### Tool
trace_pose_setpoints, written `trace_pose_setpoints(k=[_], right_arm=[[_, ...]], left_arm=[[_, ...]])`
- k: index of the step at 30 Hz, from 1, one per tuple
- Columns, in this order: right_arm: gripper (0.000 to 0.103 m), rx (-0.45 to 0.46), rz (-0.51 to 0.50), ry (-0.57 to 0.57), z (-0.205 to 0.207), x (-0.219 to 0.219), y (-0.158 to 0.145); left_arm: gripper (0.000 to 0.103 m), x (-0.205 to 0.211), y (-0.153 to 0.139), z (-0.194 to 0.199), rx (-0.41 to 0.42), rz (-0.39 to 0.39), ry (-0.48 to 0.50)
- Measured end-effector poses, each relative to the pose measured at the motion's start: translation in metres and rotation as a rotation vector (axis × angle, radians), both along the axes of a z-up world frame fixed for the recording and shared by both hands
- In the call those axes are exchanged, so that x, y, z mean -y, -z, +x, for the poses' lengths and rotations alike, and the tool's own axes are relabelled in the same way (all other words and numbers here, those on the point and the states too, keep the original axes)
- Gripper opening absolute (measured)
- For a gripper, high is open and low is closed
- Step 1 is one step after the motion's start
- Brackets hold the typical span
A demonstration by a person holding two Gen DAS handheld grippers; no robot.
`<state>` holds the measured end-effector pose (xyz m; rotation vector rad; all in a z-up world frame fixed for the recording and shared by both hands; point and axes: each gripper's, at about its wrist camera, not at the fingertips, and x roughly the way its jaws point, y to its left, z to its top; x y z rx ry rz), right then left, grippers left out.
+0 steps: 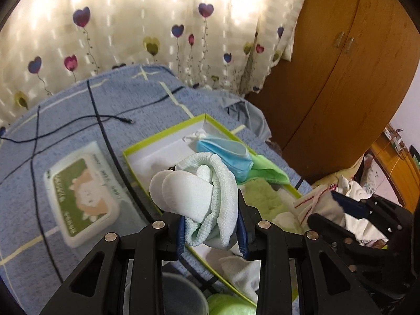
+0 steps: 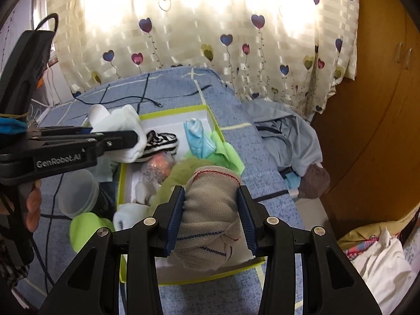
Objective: Organize soft objects
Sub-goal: 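Lower both socks into the box and open both grippers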
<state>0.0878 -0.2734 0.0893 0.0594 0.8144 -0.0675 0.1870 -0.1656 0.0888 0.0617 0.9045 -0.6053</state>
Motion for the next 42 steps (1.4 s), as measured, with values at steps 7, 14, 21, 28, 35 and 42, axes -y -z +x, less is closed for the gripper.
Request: trace_pose_setpoints(k=[7,14,21,28,35,42], right_arm=[[0.042,0.052,-0.004,-0.033,0.032,0.004,-0.024],[0.042,0.021,-0.021,-0.091,0.073,-0.005,-0.009],[0.042,0.002,0.003,-0.113,0.093,-0.001,0.013],[0.042,0.0,0.013,-0.126,0.093,-0.001,0.022],[0.042,-0.002,0.028,-0.114,0.093,0.004,0.027],[0.042,0.012,0.024,-0.089,0.081,0.008,0.016]], left_arm=[[0.03,0.008,0.012,0.012,-0.015,0.031,-0.009],[0.03,0.011,0.023,0.027,-0.037,0.057,-0.036],[0.03,0.014,0.031,0.037,-0.054,0.079,-0.043],[0.031,0.015,0.035,0.04,-0.058,0.077,-0.043],[0.034,0.017,0.034,0.04,-0.062,0.086,-0.049],[0.044,0.014,0.023,0.03,-0.044,0.074,-0.052]])
